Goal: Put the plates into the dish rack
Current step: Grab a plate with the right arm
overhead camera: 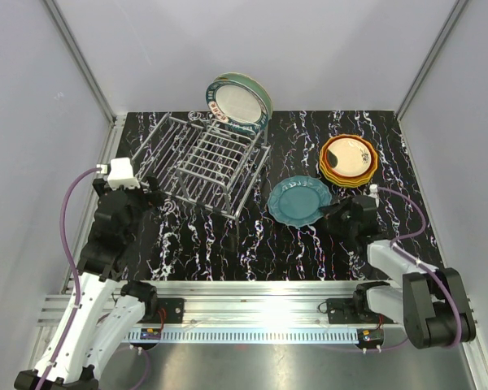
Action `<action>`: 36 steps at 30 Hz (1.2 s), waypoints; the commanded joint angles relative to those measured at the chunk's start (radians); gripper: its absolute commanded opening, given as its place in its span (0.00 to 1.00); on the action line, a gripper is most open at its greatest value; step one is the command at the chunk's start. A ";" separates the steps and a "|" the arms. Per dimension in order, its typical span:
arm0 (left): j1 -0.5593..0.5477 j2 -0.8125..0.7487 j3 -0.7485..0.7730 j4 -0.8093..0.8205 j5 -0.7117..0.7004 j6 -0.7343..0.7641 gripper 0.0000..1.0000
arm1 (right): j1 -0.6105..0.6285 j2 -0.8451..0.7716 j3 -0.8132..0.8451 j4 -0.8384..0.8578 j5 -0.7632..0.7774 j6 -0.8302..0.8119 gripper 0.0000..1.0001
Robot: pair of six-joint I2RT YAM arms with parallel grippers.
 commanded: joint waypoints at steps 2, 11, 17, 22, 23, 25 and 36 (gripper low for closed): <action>-0.003 -0.010 -0.001 0.033 0.000 0.001 0.99 | -0.001 -0.071 0.001 0.039 0.000 -0.034 0.09; -0.003 -0.015 -0.002 0.033 -0.003 0.001 0.99 | -0.001 -0.162 0.035 -0.041 -0.006 -0.011 0.00; -0.003 -0.016 -0.001 0.032 -0.005 0.001 0.99 | -0.001 -0.202 0.061 -0.083 -0.026 -0.022 0.00; -0.003 -0.019 -0.002 0.032 -0.005 0.001 0.99 | -0.001 -0.238 0.089 -0.104 -0.068 -0.046 0.00; -0.003 -0.019 -0.001 0.032 -0.005 -0.001 0.99 | -0.001 -0.249 0.096 -0.109 -0.075 -0.046 0.00; -0.003 -0.018 -0.001 0.033 -0.003 -0.003 0.99 | -0.001 -0.263 0.101 -0.122 -0.077 -0.049 0.00; -0.003 -0.021 -0.001 0.033 0.001 -0.004 0.99 | -0.002 -0.289 0.144 -0.139 -0.164 -0.137 0.00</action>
